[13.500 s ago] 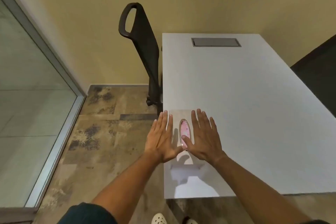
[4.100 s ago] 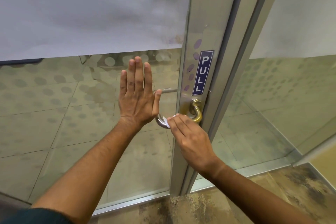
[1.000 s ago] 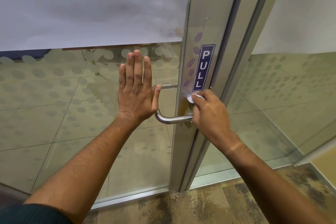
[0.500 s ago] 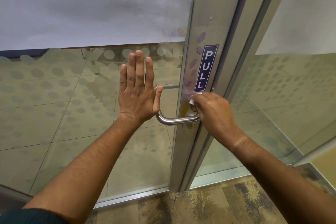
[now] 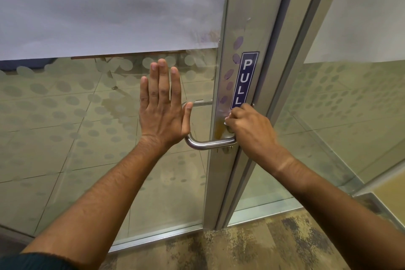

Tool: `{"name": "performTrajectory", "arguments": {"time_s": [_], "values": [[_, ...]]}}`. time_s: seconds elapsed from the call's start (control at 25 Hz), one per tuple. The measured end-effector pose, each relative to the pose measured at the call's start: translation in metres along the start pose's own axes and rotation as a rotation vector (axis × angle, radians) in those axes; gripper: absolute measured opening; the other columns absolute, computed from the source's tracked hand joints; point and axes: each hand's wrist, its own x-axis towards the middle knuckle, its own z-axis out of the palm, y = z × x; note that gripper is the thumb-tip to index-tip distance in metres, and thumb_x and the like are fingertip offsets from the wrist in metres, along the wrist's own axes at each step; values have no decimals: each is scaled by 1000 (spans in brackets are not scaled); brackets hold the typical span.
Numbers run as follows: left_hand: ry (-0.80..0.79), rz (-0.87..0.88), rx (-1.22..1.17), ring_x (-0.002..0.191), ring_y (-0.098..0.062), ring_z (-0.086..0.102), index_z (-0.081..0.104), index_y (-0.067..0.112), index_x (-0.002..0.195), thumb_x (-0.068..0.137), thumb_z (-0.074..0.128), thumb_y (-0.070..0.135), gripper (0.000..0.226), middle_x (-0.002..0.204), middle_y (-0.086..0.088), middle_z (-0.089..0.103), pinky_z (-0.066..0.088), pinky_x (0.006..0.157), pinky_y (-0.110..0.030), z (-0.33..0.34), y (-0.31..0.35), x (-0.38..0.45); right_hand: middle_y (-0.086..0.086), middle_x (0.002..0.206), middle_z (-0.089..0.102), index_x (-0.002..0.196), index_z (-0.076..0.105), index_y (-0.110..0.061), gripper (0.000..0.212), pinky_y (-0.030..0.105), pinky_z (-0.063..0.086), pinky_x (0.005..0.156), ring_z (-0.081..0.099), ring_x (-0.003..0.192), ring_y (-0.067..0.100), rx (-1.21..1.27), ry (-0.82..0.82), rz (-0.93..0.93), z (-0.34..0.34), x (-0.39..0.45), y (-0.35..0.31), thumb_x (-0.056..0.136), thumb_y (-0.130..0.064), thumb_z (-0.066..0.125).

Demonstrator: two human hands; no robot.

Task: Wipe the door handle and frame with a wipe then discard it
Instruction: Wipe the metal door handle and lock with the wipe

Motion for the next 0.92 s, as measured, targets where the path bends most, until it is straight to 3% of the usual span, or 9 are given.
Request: {"name": "performTrajectory", "arguments": {"time_s": [0.12, 0.2, 0.32, 0.4, 0.48, 0.6, 0.68, 0.76, 0.92], "values": [[1, -7, -4, 148, -25, -22, 8, -2, 152, 93, 46, 45, 83, 155, -24, 3, -18, 120, -39, 0, 0, 0, 4, 90, 70, 97, 76, -14, 16, 33, 55, 73, 65, 89, 24, 157, 131, 68, -1, 1, 5, 82, -19, 77], [-3, -13, -9, 147, -23, -29, 8, -2, 152, 94, 44, 45, 83, 155, -24, 2, -18, 121, -39, 0, 0, 0, 1, 87, 73, 92, 79, -16, 11, 28, 56, 74, 68, 81, 17, 416, 266, 231, 3, -6, 5, 81, -13, 78], [-17, -13, -12, 147, -23, -30, 7, -2, 152, 95, 43, 44, 82, 156, -23, 2, -16, 121, -40, -1, 1, -1, -8, 81, 71, 88, 79, -18, 10, 3, 44, 71, 63, 71, 4, 707, 388, 509, 13, -9, -3, 80, -13, 79], [-17, -14, -8, 147, -23, -29, 7, -3, 152, 95, 43, 44, 82, 156, -23, 1, -16, 121, -41, -1, 1, -1, -10, 77, 70, 87, 79, -16, 8, -1, 40, 66, 61, 67, 0, 821, 415, 660, 17, -8, -6, 79, -17, 80], [-16, -15, -11, 147, -23, -29, 8, -3, 152, 95, 44, 44, 82, 156, -23, 1, -16, 121, -41, -1, 1, -1, -12, 74, 70, 84, 77, -16, 6, 6, 46, 65, 64, 65, 1, 994, 408, 802, 21, -8, -6, 79, -17, 81], [-12, -15, -17, 149, -26, -24, 8, -3, 152, 94, 46, 43, 84, 156, -23, 1, -17, 121, -41, -1, 1, -1, 7, 79, 75, 82, 74, -12, 8, 31, 61, 74, 74, 77, 21, 1442, 355, 1085, 22, -8, -5, 80, -7, 79], [-10, -12, -7, 150, -29, -13, 8, -4, 152, 92, 49, 42, 86, 155, -24, 2, -18, 121, -40, -1, 1, 0, 16, 85, 75, 87, 71, -6, 8, 46, 61, 79, 74, 82, 31, 1604, 323, 1203, 23, -9, -5, 82, -1, 75], [-6, -11, -8, 149, -29, -10, 8, -4, 152, 92, 49, 43, 86, 155, -25, 2, -18, 121, -40, 0, 2, 0, 20, 90, 74, 91, 69, -2, 9, 50, 60, 79, 74, 83, 33, 1701, 309, 1268, 23, -11, -7, 83, 2, 73], [-1, -4, -1, 148, -38, -2, 9, -4, 151, 91, 49, 43, 86, 155, -25, 3, -18, 121, -40, 1, 1, 0, 21, 84, 69, 86, 64, 4, 8, 47, 59, 82, 70, 69, 28, 1954, 346, 1420, 24, -9, -13, 82, 10, 68]]}}
